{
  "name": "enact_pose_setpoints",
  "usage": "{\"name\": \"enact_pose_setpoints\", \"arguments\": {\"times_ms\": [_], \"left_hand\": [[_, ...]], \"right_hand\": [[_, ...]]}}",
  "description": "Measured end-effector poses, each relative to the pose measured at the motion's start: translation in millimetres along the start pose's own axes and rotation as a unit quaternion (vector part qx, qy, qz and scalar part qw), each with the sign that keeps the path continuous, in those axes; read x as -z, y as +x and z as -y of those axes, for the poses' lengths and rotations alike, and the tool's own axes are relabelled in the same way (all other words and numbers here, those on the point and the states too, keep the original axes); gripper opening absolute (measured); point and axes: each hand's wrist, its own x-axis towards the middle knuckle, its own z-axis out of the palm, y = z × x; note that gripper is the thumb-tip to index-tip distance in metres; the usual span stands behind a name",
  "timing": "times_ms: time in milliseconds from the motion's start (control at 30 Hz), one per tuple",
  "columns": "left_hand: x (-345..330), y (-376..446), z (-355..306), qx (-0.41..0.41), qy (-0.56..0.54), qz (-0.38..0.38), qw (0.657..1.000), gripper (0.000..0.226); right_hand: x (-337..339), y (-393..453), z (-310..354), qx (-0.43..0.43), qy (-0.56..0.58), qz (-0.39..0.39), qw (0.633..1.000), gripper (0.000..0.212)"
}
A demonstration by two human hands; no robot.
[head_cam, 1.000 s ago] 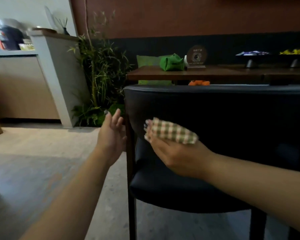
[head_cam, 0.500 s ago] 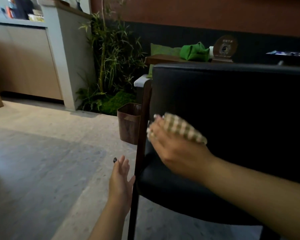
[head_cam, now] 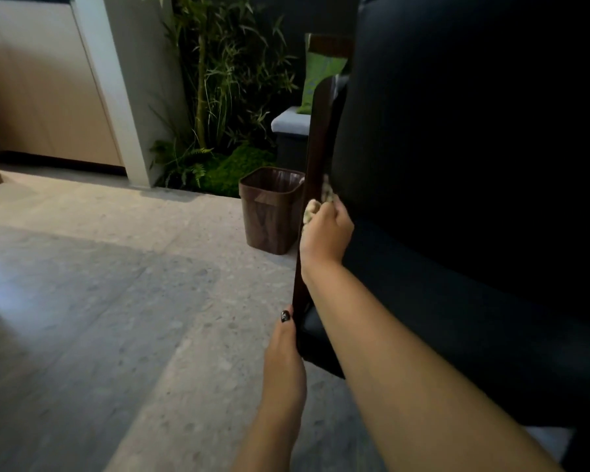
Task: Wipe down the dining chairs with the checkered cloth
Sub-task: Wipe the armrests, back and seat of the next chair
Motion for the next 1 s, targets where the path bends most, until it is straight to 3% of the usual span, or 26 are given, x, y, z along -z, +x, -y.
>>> {"name": "enact_pose_setpoints", "arguments": {"times_ms": [100,167,233,267,300,333,367,400,433,467,567,600,633,767,833,900,1000], "left_hand": [[2.0,1.8,3.1,0.006,-0.016,-0.007,1.000,0.031],[4.9,1.0,2.2,0.005,-0.017,-0.013,1.000,0.038],[10.1,4.9,2.7,0.011,-0.033,-0.035,0.999,0.041],[11.8,6.0,4.1,0.019,-0.047,-0.048,0.998,0.041],[13.3,7.8,6.2,0.022,-0.062,-0.056,0.996,0.040],[14.1,9.6,7.5,0.025,-0.076,-0.061,0.995,0.041],[14.3,10.8,8.1,0.027,-0.083,-0.062,0.994,0.047],[14.4,10.2,8.0,0.033,-0.089,-0.061,0.994,0.055],[13.4,9.4,7.2,0.039,-0.098,-0.061,0.993,0.059],[12.8,8.3,6.5,0.043,-0.106,-0.062,0.992,0.057],[11.0,9.1,6.2,0.044,-0.113,-0.055,0.991,0.045],[11.2,8.5,6.5,0.044,-0.114,-0.051,0.991,0.045],[10.7,8.2,6.8,0.046,-0.117,-0.050,0.991,0.042],[11.3,4.9,2.2,0.054,-0.133,-0.042,0.989,0.041],[11.1,2.7,1.1,0.064,-0.141,-0.036,0.987,0.041],[10.2,0.8,-1.3,0.073,-0.156,-0.025,0.985,0.041],[11.6,-2.3,-4.1,0.074,-0.147,0.006,0.986,0.053]], "right_hand": [[16.5,-11.3,-37.1,-0.023,-0.075,0.009,0.997,0.041],[29.1,-21.8,-50.2,0.012,-0.137,0.037,0.990,0.043],[37.2,-39.7,-51.4,0.117,-0.182,0.084,0.973,0.047],[43.6,-49.9,-50.3,0.209,-0.223,0.120,0.945,0.051],[50.6,-56.0,-52.0,0.319,-0.281,0.158,0.891,0.053],[58.1,-52.9,-53.2,0.443,-0.346,0.195,0.804,0.051],[64.6,-42.2,-52.2,0.562,-0.433,0.220,0.670,0.046],[67.7,-29.9,-45.1,0.622,-0.526,0.249,0.524,0.040],[65.8,-20.1,-33.9,0.612,-0.619,0.282,0.403,0.038],[61.0,-12.8,-24.6,0.568,-0.687,0.318,0.322,0.039],[29.1,-10.9,-7.2,0.489,-0.784,0.342,0.171,0.040],[17.5,-11.3,0.4,0.482,-0.800,0.323,0.152,0.039],[6.9,-8.1,9.9,0.476,-0.815,0.288,0.163,0.038],[-22.9,12.5,67.0,0.475,-0.825,0.116,0.284,0.038],[-15.5,10.4,61.3,0.489,-0.801,0.133,0.319,0.039],[12.6,-5.4,24.9,0.499,-0.769,0.198,0.347,0.041],[73.4,-42.0,-36.3,0.469,-0.731,0.251,0.428,0.050]]}}
